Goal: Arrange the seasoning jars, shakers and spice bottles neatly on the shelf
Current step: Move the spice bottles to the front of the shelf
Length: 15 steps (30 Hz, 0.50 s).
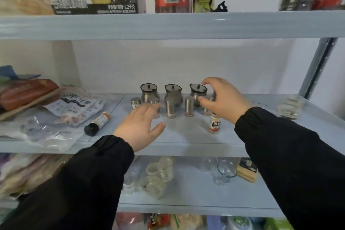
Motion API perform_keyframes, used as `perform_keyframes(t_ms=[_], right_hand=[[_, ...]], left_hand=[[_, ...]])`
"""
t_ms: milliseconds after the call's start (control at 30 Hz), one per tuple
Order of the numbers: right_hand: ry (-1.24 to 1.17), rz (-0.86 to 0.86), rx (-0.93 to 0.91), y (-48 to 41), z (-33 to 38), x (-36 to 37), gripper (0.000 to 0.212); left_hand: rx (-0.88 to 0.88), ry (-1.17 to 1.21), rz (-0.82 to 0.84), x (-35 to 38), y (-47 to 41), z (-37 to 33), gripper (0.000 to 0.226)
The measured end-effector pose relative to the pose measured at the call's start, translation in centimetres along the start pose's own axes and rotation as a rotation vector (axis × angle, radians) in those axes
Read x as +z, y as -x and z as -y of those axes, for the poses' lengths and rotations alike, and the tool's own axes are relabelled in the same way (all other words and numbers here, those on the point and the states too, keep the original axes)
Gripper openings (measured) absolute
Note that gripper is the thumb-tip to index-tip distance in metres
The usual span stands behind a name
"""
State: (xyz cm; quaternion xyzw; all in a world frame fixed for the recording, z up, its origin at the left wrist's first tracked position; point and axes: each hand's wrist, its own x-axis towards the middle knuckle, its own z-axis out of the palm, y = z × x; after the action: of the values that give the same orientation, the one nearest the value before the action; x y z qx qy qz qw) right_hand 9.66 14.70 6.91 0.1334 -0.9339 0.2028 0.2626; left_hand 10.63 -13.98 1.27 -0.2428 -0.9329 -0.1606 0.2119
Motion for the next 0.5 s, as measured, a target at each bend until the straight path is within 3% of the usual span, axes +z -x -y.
perform_keyframes(t_ms=[167, 500], right_hand=[[0.019, 0.151, -0.119, -1.8, 7.5, 6.9, 0.053], [0.015, 0.407, -0.185, -6.8, 18.6, 20.4, 0.059]], left_hand=[[-0.061, -0.040, 0.003, -3.2, 3.2, 6.2, 0.064], [-0.234, -0.154, -0.014, -10.1, 10.6, 18.1, 0.068]])
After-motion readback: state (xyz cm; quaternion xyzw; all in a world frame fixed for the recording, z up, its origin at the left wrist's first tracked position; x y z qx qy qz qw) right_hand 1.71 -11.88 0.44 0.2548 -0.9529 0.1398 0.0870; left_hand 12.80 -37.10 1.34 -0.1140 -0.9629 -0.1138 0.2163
